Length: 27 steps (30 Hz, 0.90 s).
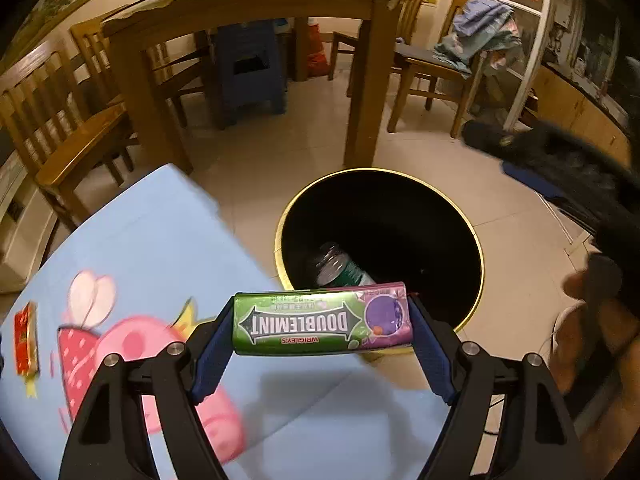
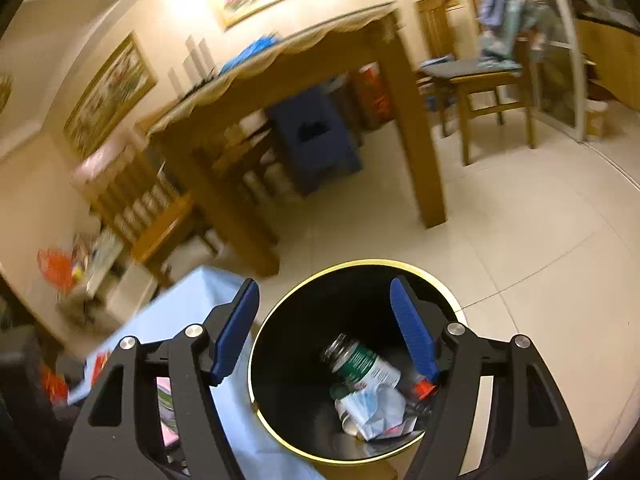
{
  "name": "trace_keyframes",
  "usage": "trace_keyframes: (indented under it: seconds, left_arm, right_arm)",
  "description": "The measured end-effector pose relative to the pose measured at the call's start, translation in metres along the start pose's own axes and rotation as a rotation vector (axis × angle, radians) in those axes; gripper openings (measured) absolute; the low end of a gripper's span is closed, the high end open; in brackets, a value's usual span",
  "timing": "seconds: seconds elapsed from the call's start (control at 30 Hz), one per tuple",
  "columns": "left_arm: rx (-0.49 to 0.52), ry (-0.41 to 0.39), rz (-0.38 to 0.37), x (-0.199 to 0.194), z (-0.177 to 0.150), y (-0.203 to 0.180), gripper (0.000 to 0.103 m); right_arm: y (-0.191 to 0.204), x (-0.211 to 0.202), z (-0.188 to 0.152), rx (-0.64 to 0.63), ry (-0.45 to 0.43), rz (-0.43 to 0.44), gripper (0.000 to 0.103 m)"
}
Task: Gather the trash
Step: 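Open both tools over the bin to drop the cap and gum pack, then return to the table and grasp the white-green ointment box with the right tool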
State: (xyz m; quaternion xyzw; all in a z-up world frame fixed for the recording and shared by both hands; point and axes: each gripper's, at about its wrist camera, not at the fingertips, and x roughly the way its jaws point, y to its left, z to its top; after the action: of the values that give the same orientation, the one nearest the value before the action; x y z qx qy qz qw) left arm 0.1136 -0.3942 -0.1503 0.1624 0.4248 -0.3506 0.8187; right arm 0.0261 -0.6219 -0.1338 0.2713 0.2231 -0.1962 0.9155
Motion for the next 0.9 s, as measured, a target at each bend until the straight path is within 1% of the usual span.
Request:
trace_keyframes:
  seconds: [0.1, 0.3, 0.37, 0.43, 0.5, 0.57, 0.67, 0.7, 0.73, 0.8, 0.87, 0.9]
  left_arm:
    - [0.019, -0.014, -0.011, 0.01, 0.012, -0.014, 0.078]
    - [0.039, -0.023, -0.023, 0.026, 0.035, -0.036, 0.078]
    - [0.044, -0.021, -0.021, 0.03, 0.038, -0.039, 0.078]
    - [0.034, -0.003, -0.019, 0.036, 0.038, -0.039, 0.078]
    - [0.019, 0.016, -0.04, 0.041, 0.036, -0.037, 0.078]
    - [0.0, 0.037, -0.051, 0.046, 0.033, -0.033, 0.078]
    - [-0.013, 0.041, -0.055, 0.041, 0.026, -0.023, 0.078]
    - [-0.015, 0.036, -0.059, 0.037, 0.025, -0.02, 0.08]
    - [-0.014, 0.029, -0.062, 0.034, 0.025, -0.018, 0.086]
    - [-0.008, 0.015, -0.07, 0.029, 0.03, -0.017, 0.094]
    - [0.006, 0.011, -0.081, 0.028, 0.035, -0.02, 0.094]
    - [0.016, 0.004, -0.074, 0.026, 0.038, -0.022, 0.094]
  right_arm:
    - [-0.015, -0.019, 0.007, 0.05, -0.076, -0.025, 0.074]
    - [-0.041, -0.052, 0.017, 0.125, -0.2, -0.05, 0.075]
    - [-0.046, -0.057, 0.018, 0.142, -0.216, -0.056, 0.076]
    - [-0.053, -0.061, 0.019, 0.152, -0.219, -0.065, 0.078]
    - [-0.054, -0.061, 0.019, 0.153, -0.213, -0.069, 0.079]
    - [-0.051, -0.064, 0.017, 0.146, -0.212, -0.073, 0.079]
    - [-0.041, -0.059, 0.015, 0.12, -0.201, -0.075, 0.079]
    - [-0.037, -0.057, 0.014, 0.11, -0.196, -0.077, 0.079]
    - [-0.033, -0.055, 0.013, 0.101, -0.191, -0.077, 0.079]
    - [-0.026, -0.051, 0.01, 0.087, -0.185, -0.081, 0.079]
    - [-0.022, -0.049, 0.007, 0.087, -0.182, -0.085, 0.079]
    - [-0.021, -0.049, 0.006, 0.091, -0.184, -0.09, 0.079]
